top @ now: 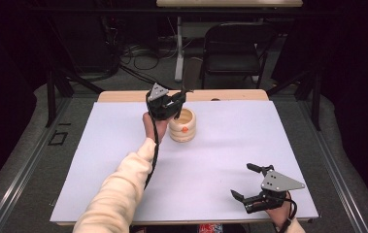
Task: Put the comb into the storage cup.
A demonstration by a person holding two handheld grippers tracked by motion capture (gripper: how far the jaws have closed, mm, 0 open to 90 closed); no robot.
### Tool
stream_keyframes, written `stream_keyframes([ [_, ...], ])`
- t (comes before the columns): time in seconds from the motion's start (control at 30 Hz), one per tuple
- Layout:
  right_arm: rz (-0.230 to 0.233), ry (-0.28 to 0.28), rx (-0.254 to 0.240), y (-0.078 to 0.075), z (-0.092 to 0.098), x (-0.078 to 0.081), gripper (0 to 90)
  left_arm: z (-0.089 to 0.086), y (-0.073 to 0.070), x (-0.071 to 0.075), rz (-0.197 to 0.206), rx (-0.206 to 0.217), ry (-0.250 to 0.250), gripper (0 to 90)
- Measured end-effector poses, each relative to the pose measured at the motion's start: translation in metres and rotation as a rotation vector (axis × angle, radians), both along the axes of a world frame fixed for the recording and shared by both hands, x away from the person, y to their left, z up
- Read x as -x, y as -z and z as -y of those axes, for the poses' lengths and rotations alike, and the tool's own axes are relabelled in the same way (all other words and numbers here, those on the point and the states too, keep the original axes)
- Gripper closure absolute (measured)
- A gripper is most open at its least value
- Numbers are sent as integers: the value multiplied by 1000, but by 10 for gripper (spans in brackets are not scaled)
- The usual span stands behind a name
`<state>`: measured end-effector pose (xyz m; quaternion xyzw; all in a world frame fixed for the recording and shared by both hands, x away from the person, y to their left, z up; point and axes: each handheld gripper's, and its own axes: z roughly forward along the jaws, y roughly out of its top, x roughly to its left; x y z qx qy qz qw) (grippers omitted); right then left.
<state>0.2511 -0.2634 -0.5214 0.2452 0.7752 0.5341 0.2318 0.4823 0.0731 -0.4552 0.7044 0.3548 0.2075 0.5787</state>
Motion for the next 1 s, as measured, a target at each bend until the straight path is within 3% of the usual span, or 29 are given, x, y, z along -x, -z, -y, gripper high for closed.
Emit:
stream_keyframes([
  [0.53, 1, 0, -2, 0, 0, 0, 5, 5, 11, -6, 6, -7, -3, 724],
  [1.0, 1, 1, -2, 0, 0, 0, 5, 7, 19, -9, -18, -12, -9, 724],
])
